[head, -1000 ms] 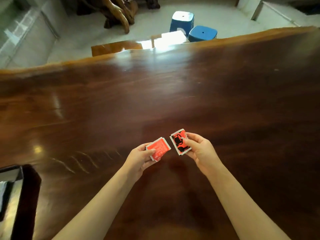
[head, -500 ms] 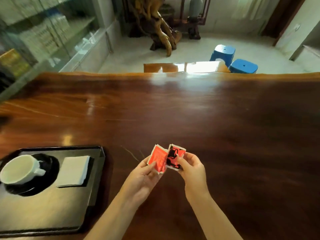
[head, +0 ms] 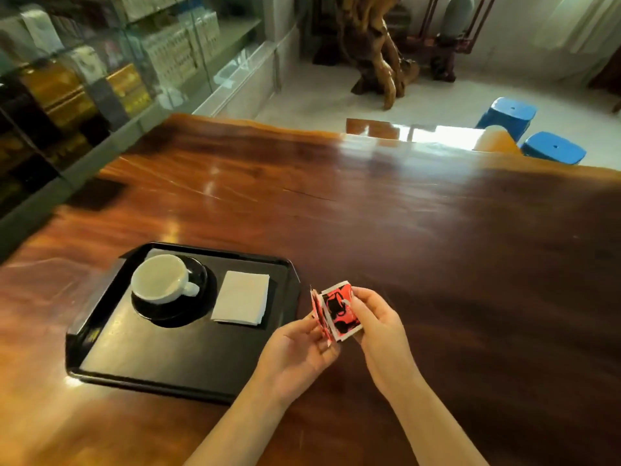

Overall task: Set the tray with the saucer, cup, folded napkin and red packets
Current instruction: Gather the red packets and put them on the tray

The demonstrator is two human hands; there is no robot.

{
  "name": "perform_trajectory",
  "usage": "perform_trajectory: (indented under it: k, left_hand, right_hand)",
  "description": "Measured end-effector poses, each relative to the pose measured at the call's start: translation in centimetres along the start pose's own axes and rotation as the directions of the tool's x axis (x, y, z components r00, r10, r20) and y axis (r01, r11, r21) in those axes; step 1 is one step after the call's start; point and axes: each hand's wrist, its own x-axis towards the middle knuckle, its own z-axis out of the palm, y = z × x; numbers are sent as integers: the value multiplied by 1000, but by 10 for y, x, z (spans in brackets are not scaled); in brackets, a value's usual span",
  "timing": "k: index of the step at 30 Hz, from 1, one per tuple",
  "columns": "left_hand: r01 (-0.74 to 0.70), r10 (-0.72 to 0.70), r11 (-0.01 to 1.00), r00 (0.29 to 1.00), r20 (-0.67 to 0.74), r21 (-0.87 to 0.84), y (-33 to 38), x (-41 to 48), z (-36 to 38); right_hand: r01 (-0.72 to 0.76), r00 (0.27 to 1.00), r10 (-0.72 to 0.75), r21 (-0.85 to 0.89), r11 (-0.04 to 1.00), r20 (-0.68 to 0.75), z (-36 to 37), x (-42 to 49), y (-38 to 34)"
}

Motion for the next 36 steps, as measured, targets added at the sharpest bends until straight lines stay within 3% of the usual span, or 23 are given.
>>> perform_trajectory:
  k: [5,9,15,21,24,27,31,36]
  left_hand:
    - [62,-52,984,997,65,-170,8,-17,-8]
    - [102,-99,990,994,41,-99,10,-26,-7]
    - [35,-34,999,993,-112,5,4,-36,-6]
    - [-272,279,960,947,-161,61,-8,-48,-26]
    - [-371,384,922,911,-151,111,-17,-56,-27]
    - [-421,459,884,865,-205,205,-21,-55,-25]
    - [-493,516,857,825,-233,152,-19,-48,-20]
    - [-484,498,867,830,-253,119,-10,-38,-27]
  right_hand:
    - [165,975,-111,-291,942,192,23,-10,-14]
    - [288,943,-160,-474,832,291,29,-9,-21]
    - [276,909,-55,-497,823,414,34,-3,-16]
    - [59,957,34,-305,951,289,37,-1,-2]
    - [22,939,78,-285,958,335,40,-4,5]
    - [58,901,91,-326,944,424,45,-7,5]
    - [119,906,36,-337,934,421,45,0,5]
    - [398,848,-48,-576,714,527,48,-8,16]
